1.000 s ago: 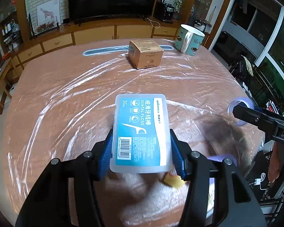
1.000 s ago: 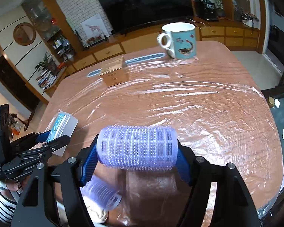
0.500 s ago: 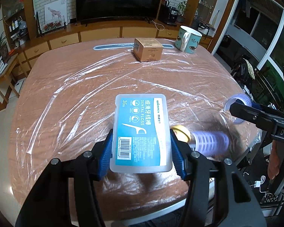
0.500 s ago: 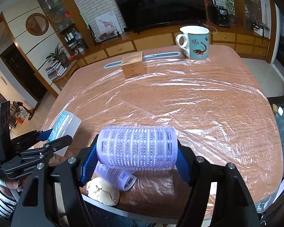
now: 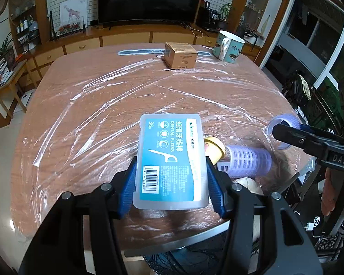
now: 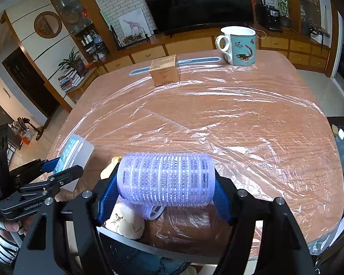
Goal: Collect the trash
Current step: 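Carry the floss box and lavender roller over the black bin, then open both tools to drop the floss box and roller into the bin, then move both open tools back over the table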
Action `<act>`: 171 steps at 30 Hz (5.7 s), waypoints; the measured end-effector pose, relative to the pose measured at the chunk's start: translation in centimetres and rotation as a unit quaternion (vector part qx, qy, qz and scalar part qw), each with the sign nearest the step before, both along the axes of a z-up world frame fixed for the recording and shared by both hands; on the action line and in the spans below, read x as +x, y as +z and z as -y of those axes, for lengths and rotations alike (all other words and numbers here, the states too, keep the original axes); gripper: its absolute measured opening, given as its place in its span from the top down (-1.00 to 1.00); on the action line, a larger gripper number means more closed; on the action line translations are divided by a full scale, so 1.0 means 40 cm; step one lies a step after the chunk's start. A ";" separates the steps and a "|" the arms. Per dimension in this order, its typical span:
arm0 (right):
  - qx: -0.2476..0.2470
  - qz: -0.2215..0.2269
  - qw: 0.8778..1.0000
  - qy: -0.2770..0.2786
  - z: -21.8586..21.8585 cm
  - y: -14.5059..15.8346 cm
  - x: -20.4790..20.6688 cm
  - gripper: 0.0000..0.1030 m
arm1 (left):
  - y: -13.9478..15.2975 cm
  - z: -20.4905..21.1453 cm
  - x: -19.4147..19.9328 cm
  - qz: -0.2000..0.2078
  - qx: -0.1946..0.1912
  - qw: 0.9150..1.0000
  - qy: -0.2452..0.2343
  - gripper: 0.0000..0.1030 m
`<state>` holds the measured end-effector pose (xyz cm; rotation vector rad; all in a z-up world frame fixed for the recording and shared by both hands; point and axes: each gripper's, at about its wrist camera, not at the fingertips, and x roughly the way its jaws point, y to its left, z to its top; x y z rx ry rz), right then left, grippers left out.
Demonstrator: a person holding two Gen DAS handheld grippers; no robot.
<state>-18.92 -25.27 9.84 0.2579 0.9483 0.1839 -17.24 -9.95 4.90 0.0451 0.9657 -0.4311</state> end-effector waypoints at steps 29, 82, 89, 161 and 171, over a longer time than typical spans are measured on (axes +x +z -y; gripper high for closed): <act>0.033 0.008 0.998 0.043 -0.058 0.052 -0.123 -0.35 | 0.037 -0.041 -0.117 0.012 -0.008 1.000 -0.004 -0.08; 0.013 -0.081 0.991 0.107 -0.094 -0.118 -0.266 -0.35 | -0.098 -0.006 -0.297 -0.066 0.031 0.995 -0.063 -0.08; 0.006 -0.088 0.990 0.111 -0.102 -0.145 -0.265 -0.35 | -0.131 -0.003 -0.297 -0.078 0.048 0.994 -0.067 -0.08; -0.049 -0.048 0.997 0.034 -0.080 -0.088 -0.305 -0.85 | -0.138 -0.057 -0.279 -0.057 0.027 0.993 -0.098 -0.64; -0.081 0.050 0.995 0.005 -0.088 0.069 -0.201 -0.92 | 0.088 -0.034 -0.216 0.090 0.018 0.991 -0.100 -0.93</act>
